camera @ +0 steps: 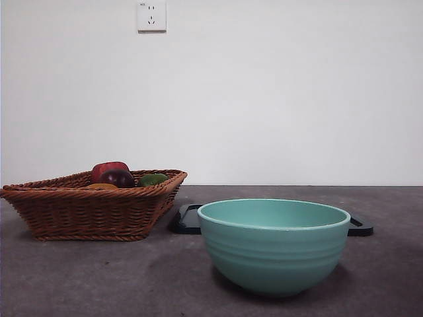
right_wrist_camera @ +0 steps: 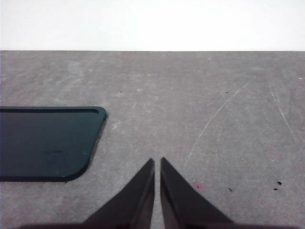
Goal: Pick up the wifruite, put it on the bowl, pick up the plate, put it on desk
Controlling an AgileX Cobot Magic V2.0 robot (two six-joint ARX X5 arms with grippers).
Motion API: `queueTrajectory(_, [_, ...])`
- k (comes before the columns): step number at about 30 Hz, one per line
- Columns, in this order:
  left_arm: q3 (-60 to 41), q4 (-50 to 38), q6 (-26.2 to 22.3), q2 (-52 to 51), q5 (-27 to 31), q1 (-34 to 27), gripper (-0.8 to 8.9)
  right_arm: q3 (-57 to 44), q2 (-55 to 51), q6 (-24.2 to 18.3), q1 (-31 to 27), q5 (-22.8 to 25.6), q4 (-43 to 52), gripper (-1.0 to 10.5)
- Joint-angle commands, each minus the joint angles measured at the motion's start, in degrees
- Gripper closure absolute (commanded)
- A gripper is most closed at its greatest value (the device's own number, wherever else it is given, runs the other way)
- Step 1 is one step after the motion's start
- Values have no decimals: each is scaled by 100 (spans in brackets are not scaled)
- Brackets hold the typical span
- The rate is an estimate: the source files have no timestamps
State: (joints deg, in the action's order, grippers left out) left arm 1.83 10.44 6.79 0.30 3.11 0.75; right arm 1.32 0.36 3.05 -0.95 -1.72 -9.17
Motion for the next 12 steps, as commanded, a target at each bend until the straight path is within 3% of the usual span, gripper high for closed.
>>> queueTrajectory(1, [-116,26,39,-11,48,-9,804,-35,-15,68,11,7,68,932])
queueTrajectory(12, [-111,17,315,-11,-52,-9,804,-35,-15,686,11,-258,278,933])
